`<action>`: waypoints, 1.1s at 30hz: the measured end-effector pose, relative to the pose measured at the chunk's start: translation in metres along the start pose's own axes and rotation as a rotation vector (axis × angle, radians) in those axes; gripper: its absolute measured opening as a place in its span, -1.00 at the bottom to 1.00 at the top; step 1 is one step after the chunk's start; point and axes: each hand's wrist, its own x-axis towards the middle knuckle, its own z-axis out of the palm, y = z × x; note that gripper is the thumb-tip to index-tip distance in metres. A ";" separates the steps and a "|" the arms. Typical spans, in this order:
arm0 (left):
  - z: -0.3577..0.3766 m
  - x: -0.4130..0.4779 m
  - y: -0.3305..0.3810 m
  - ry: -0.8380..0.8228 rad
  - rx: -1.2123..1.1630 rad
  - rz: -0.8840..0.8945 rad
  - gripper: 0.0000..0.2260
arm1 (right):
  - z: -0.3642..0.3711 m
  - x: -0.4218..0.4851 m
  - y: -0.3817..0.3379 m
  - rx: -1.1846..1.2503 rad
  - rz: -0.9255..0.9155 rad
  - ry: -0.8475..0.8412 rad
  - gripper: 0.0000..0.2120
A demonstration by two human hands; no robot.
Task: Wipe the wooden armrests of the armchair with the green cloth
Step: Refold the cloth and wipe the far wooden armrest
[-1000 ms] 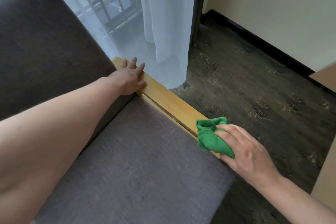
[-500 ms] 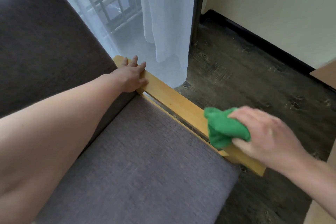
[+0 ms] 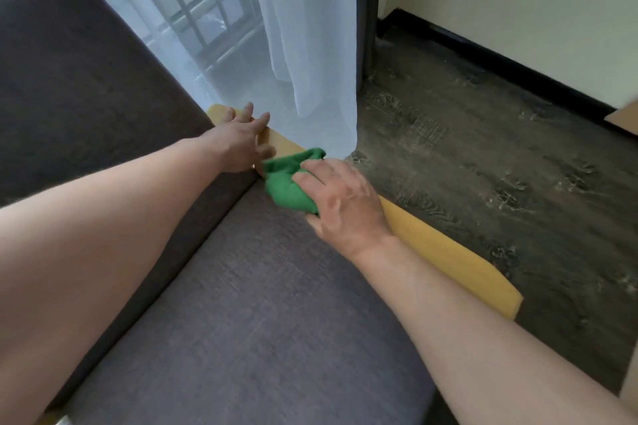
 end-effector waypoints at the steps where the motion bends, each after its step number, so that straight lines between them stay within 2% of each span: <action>1: 0.000 0.001 -0.001 -0.017 -0.001 -0.012 -0.36 | -0.003 -0.009 0.003 -0.018 -0.009 0.000 -0.40; 6: -0.003 -0.002 0.002 -0.059 -0.018 -0.002 -0.34 | -0.020 -0.043 0.022 -0.052 0.021 -0.008 -0.39; 10: -0.008 -0.005 0.003 -0.181 0.116 0.042 -0.43 | -0.032 -0.065 0.029 -0.071 0.084 -0.018 -0.40; 13: -0.014 -0.014 0.011 -0.132 0.045 0.007 -0.50 | -0.042 -0.075 0.028 -0.057 0.172 -0.017 -0.46; 15: -0.016 -0.021 0.018 -0.156 0.018 0.004 -0.53 | -0.053 -0.068 0.023 -0.032 0.287 -0.024 -0.55; 17: -0.024 -0.031 0.024 -0.175 -0.119 -0.074 -0.44 | -0.068 -0.047 0.016 0.112 0.478 -0.043 -0.64; 19: -0.036 -0.043 0.028 -0.152 -0.260 -0.075 -0.41 | -0.084 -0.023 0.007 0.288 0.606 -0.053 -0.70; 22: -0.062 -0.070 0.036 -0.019 -0.502 -0.062 -0.42 | -0.114 0.002 -0.013 0.562 0.651 0.013 -0.79; 24: -0.086 -0.097 0.039 0.063 -0.783 -0.048 -0.44 | -0.139 0.010 -0.032 0.812 0.664 0.067 -0.84; 26: -0.116 -0.131 0.039 -0.011 -1.088 0.032 -0.50 | -0.171 0.015 -0.057 1.123 0.679 0.099 -0.85; 28: -0.149 -0.172 0.036 -0.207 -1.432 0.157 -0.52 | -0.207 0.019 -0.087 1.407 0.640 0.058 -0.79; 30: -0.186 -0.220 0.034 -0.340 -1.716 0.256 -0.36 | -0.242 0.023 -0.120 1.573 0.536 -0.064 -0.69; 32: -0.223 -0.273 0.027 -0.271 -1.720 0.335 -0.25 | -0.276 0.023 -0.158 1.622 0.403 -0.226 -0.60; 33: -0.239 -0.302 0.023 -0.197 -1.674 0.327 -0.28 | -0.292 0.024 -0.177 1.618 0.346 -0.284 -0.59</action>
